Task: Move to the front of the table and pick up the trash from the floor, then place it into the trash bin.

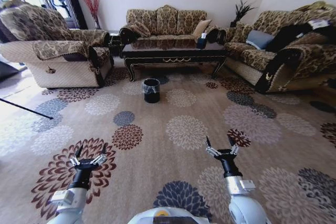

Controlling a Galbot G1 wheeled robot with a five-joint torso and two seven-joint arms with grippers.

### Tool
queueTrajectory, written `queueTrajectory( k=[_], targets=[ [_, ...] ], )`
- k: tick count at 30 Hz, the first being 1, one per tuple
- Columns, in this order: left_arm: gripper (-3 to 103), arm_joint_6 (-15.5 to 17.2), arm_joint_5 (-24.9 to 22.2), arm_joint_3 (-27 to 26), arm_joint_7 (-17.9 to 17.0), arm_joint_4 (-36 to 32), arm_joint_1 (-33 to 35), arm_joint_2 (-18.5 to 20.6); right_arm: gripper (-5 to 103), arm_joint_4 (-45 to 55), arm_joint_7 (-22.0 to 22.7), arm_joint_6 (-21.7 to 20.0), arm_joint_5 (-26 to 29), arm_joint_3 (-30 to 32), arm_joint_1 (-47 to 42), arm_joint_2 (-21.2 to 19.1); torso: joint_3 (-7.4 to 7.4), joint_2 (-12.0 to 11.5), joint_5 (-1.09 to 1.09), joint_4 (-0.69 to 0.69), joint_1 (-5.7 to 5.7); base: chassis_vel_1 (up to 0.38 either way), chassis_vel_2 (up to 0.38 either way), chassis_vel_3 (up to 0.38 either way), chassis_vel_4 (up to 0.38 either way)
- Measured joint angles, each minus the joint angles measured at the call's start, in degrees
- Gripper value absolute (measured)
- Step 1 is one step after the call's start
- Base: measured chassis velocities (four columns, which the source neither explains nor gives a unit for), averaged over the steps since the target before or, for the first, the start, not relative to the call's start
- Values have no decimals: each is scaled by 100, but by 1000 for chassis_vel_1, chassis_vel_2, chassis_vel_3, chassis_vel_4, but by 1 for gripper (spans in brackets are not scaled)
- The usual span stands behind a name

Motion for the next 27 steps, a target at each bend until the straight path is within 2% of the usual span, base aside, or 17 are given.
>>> queueTrajectory(
  k=[12,27],
  targets=[
    [100,0,0,0,0,0,0,0,100,0,0,0,0,0,-1,0,197,263,0,0,63,0,0,0,0],
    [100,0,0,0,0,0,0,0,100,0,0,0,0,0,-2,0,347,467,0,0,116,0,0,0,0]
  ],
)
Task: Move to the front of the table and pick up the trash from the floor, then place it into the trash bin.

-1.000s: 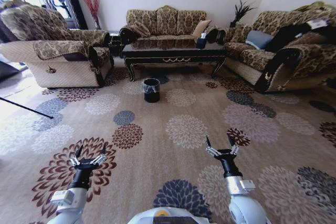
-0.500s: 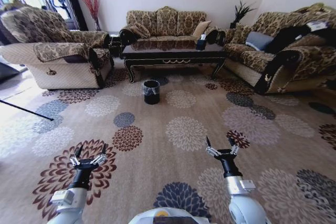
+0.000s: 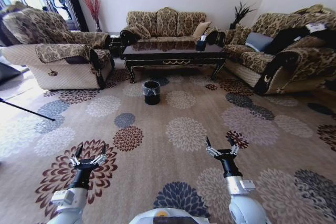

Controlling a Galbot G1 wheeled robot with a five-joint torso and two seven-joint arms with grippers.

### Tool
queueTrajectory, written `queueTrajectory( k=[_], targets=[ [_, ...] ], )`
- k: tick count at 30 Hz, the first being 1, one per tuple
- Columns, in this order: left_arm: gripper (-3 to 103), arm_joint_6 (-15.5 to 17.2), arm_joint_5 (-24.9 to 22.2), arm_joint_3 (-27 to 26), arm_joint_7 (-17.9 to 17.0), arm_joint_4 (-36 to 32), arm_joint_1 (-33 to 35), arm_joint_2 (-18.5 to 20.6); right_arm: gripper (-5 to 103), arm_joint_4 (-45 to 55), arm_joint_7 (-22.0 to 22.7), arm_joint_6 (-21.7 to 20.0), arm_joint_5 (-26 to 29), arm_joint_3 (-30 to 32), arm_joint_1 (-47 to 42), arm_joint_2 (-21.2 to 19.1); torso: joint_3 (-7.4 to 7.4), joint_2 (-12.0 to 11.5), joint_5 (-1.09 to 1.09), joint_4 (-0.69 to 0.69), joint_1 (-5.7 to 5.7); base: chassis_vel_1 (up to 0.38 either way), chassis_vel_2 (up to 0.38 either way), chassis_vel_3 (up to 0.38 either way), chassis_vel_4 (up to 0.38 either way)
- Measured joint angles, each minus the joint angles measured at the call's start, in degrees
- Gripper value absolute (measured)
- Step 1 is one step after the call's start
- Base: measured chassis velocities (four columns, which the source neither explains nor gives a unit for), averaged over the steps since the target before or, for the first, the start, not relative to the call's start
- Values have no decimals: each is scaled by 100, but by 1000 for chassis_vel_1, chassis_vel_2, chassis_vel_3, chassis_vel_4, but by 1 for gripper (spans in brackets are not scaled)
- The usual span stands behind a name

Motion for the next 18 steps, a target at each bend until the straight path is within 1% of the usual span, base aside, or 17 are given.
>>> queueTrajectory(
  k=[4,7,9,12,18],
  targets=[
    [100,0,0,0,0,0,0,0,100,0,0,0,0,0,0,0,42,61,0,0,19,0,0,0,0],
    [100,0,0,0,0,0,0,0,100,0,0,0,0,0,0,0,107,159,0,0,52,0,0,0,0],
    [100,0,0,0,0,0,0,0,100,0,0,0,0,0,0,0,121,176,0,0,55,0,0,0,0],
    [100,0,0,0,0,0,0,0,100,0,0,0,0,0,0,0,193,270,0,0,76,0,0,0,0],
    [100,0,0,0,0,0,0,0,100,0,0,0,0,0,0,0,274,386,0,0,112,0,0,0,0]
  ],
)
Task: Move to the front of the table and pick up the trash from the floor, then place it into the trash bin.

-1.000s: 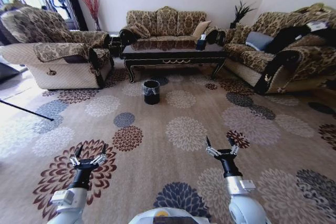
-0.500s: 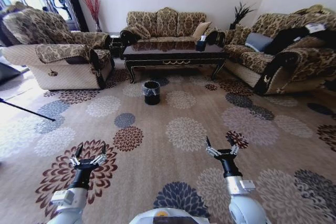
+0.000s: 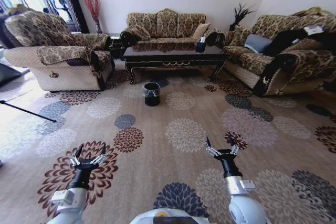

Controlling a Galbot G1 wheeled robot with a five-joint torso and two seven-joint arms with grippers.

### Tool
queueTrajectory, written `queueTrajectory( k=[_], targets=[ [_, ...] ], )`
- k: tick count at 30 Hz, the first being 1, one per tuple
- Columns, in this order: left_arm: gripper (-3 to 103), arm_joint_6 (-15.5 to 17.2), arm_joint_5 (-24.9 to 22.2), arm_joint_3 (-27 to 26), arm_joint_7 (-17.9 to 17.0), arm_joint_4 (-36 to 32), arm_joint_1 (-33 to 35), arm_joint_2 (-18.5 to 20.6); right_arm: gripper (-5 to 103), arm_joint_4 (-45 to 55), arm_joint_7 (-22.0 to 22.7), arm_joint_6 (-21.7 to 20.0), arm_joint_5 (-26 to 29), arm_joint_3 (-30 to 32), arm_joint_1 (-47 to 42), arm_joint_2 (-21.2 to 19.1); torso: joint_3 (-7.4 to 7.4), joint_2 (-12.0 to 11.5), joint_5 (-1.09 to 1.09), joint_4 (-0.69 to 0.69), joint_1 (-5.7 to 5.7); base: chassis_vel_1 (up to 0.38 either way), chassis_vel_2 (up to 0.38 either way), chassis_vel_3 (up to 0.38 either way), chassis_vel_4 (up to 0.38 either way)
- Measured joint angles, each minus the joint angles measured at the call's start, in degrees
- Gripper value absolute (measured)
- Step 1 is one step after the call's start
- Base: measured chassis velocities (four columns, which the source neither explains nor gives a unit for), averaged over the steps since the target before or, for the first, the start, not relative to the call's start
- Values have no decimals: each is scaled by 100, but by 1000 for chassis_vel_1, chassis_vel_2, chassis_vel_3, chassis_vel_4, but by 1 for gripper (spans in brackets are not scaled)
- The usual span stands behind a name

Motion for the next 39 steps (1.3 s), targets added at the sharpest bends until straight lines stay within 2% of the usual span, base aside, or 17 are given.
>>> queueTrajectory(
  k=[39],
  targets=[
    [100,0,0,0,0,1,0,0,100,0,0,0,0,0,0,0,583,894,0,0,312,0,0,0,0]
  ],
)
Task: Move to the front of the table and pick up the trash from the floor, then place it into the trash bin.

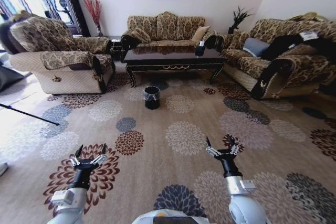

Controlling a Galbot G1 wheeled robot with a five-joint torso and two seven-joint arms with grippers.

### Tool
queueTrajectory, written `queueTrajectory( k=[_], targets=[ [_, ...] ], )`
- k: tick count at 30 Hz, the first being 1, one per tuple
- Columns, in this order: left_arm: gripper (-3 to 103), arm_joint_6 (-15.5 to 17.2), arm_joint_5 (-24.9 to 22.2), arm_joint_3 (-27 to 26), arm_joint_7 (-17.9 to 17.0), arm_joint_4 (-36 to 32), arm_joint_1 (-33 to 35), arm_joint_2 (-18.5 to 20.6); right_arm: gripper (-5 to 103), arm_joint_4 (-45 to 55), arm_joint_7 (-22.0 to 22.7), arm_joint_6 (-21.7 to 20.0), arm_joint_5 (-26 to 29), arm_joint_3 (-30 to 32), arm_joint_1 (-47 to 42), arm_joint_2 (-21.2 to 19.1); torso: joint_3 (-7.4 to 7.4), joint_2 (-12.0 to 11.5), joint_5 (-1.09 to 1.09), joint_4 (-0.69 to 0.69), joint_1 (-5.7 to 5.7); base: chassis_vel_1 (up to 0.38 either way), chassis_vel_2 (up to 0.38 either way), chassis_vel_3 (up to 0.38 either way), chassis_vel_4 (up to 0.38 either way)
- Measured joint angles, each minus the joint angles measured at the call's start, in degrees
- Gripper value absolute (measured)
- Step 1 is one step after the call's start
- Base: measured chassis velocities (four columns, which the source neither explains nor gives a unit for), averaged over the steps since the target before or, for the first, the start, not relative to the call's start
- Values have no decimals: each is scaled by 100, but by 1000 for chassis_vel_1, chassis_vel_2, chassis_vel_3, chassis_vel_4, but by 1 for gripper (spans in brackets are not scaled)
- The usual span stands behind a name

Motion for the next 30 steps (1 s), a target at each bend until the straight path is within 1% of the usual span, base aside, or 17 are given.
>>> queueTrajectory(
  k=[9,16,20,30],
  targets=[
    [100,0,0,0,0,0,0,0,100,0,0,0,0,0,0,0,148,238,0,0,88,0,0,0,0],
    [100,0,0,0,0,0,0,0,100,0,0,0,0,0,0,0,222,366,0,0,142,0,0,0,0],
    [100,0,0,0,0,0,0,0,100,0,0,0,0,0,0,0,304,495,0,0,189,0,0,0,0],
    [100,0,0,0,0,0,0,0,100,0,0,0,0,0,0,0,428,702,0,0,273,0,0,0,0]
  ],
)
